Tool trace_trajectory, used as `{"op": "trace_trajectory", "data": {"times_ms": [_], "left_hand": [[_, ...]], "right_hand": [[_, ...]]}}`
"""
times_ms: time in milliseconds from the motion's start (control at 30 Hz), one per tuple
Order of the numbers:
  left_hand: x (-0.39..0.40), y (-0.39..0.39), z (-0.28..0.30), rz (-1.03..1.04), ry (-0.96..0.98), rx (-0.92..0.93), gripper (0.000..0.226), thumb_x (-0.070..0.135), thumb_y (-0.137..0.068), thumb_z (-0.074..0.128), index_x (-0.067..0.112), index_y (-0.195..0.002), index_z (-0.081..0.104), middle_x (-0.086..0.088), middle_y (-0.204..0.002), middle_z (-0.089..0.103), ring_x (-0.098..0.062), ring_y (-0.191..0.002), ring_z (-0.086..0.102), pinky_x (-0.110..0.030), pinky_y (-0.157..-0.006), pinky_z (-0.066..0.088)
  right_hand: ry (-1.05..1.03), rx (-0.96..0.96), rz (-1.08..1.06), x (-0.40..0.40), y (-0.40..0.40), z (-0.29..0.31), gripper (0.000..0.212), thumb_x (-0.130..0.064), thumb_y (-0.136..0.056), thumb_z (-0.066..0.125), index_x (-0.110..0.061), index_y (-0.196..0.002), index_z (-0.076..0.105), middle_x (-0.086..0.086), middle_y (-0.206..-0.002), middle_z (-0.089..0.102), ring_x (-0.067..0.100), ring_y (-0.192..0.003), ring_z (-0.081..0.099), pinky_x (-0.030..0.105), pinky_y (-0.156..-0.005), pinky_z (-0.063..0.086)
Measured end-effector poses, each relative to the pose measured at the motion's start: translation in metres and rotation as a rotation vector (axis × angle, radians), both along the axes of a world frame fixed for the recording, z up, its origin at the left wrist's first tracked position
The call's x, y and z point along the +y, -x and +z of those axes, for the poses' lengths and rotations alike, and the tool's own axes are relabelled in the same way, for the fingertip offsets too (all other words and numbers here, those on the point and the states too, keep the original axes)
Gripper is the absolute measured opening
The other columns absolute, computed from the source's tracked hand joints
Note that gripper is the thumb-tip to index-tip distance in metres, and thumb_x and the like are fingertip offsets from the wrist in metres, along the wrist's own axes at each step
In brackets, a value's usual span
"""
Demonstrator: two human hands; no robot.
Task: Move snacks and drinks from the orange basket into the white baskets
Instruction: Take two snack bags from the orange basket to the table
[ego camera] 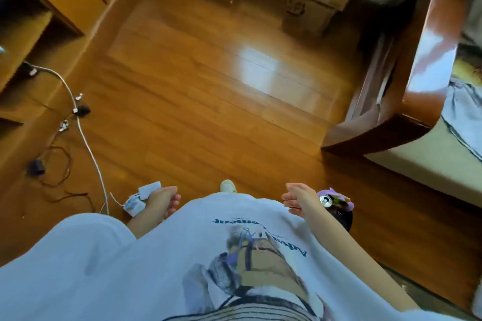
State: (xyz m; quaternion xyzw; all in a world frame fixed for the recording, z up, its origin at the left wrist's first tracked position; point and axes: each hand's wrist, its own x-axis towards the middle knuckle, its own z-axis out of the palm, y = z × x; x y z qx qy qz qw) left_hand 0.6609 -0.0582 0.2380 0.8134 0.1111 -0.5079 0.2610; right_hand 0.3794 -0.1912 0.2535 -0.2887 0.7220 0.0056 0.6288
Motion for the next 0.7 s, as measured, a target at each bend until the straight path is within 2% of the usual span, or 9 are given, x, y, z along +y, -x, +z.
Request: {"op": "trace_trajectory", "data": {"times_ms": [33, 133, 233, 300, 400, 467, 567, 700], "left_hand": [[-0.009, -0.011, 0.000, 0.009, 0.006, -0.011, 0.017, 0.015, -0.094, 0.050, 0.005, -0.082, 0.057, -0.008, -0.071, 0.054, -0.018, -0.060, 0.045, -0.027, -0.056, 0.036], [-0.037, -0.035, 0.000, 0.004, 0.047, -0.029, 0.014, 0.018, -0.095, 0.049, 0.008, -0.101, 0.057, -0.006, -0.075, 0.055, -0.015, -0.060, 0.046, -0.025, -0.055, 0.038], [-0.065, -0.052, 0.001, 0.011, 0.112, 0.011, 0.021, 0.017, -0.096, 0.049, 0.010, -0.113, 0.057, -0.003, -0.074, 0.057, -0.012, -0.059, 0.047, -0.022, -0.054, 0.040], [-0.080, -0.062, -0.001, 0.003, 0.136, 0.034, 0.024, 0.018, -0.095, 0.050, 0.010, -0.116, 0.058, -0.003, -0.075, 0.059, -0.012, -0.060, 0.048, -0.022, -0.055, 0.043], [-0.097, -0.079, -0.007, 0.004, 0.161, 0.050, 0.023, 0.020, -0.095, 0.049, 0.013, -0.116, 0.059, -0.001, -0.076, 0.061, -0.012, -0.061, 0.050, -0.022, -0.056, 0.045], [-0.108, -0.096, -0.009, 0.015, 0.159, 0.048, 0.022, 0.021, -0.096, 0.049, 0.015, -0.114, 0.059, 0.000, -0.076, 0.061, -0.011, -0.062, 0.051, -0.021, -0.057, 0.045], [-0.128, -0.130, -0.011, 0.091, 0.126, 0.012, 0.023, 0.020, -0.096, 0.049, 0.014, -0.116, 0.059, 0.000, -0.076, 0.061, -0.012, -0.062, 0.050, -0.022, -0.057, 0.044], [-0.159, -0.180, -0.006, 0.283, 0.084, -0.014, 0.026, 0.015, -0.096, 0.049, 0.008, -0.119, 0.058, -0.003, -0.076, 0.059, -0.014, -0.062, 0.049, -0.025, -0.060, 0.043]], "right_hand": [[-0.008, 0.010, 0.018, -0.005, -0.011, -0.002, 0.015, -0.018, -0.094, 0.047, -0.012, -0.107, 0.053, 0.008, -0.080, 0.060, 0.018, -0.064, 0.054, 0.026, -0.056, 0.042], [-0.004, 0.027, 0.017, -0.020, -0.032, -0.010, 0.016, -0.019, -0.093, 0.049, -0.012, -0.106, 0.055, 0.009, -0.081, 0.060, 0.019, -0.064, 0.054, 0.026, -0.054, 0.041], [-0.024, 0.063, 0.018, -0.041, -0.044, -0.019, 0.014, -0.018, -0.092, 0.051, -0.011, -0.104, 0.055, 0.009, -0.074, 0.058, 0.018, -0.055, 0.052, 0.023, -0.047, 0.040], [-0.035, 0.139, 0.033, -0.056, -0.051, -0.026, 0.011, -0.017, -0.091, 0.052, -0.012, -0.100, 0.056, 0.009, -0.071, 0.057, 0.017, -0.050, 0.051, 0.021, -0.042, 0.041], [-0.049, 0.258, 0.090, -0.086, -0.065, -0.033, 0.012, -0.016, -0.091, 0.054, -0.010, -0.101, 0.057, 0.010, -0.074, 0.055, 0.019, -0.060, 0.053, 0.026, -0.050, 0.045], [-0.084, 0.294, 0.108, -0.113, -0.081, -0.037, 0.011, -0.014, -0.091, 0.054, -0.008, -0.101, 0.055, 0.010, -0.071, 0.052, 0.018, -0.057, 0.050, 0.026, -0.048, 0.042], [-0.113, 0.291, 0.094, -0.165, -0.120, -0.043, 0.013, -0.013, -0.092, 0.054, -0.003, -0.101, 0.054, 0.011, -0.066, 0.050, 0.020, -0.051, 0.046, 0.026, -0.046, 0.038], [-0.089, 0.189, 0.098, -0.244, -0.202, -0.044, 0.011, -0.010, -0.092, 0.050, -0.005, -0.101, 0.050, 0.009, -0.061, 0.048, 0.018, -0.045, 0.041, 0.027, -0.049, 0.032]]}}
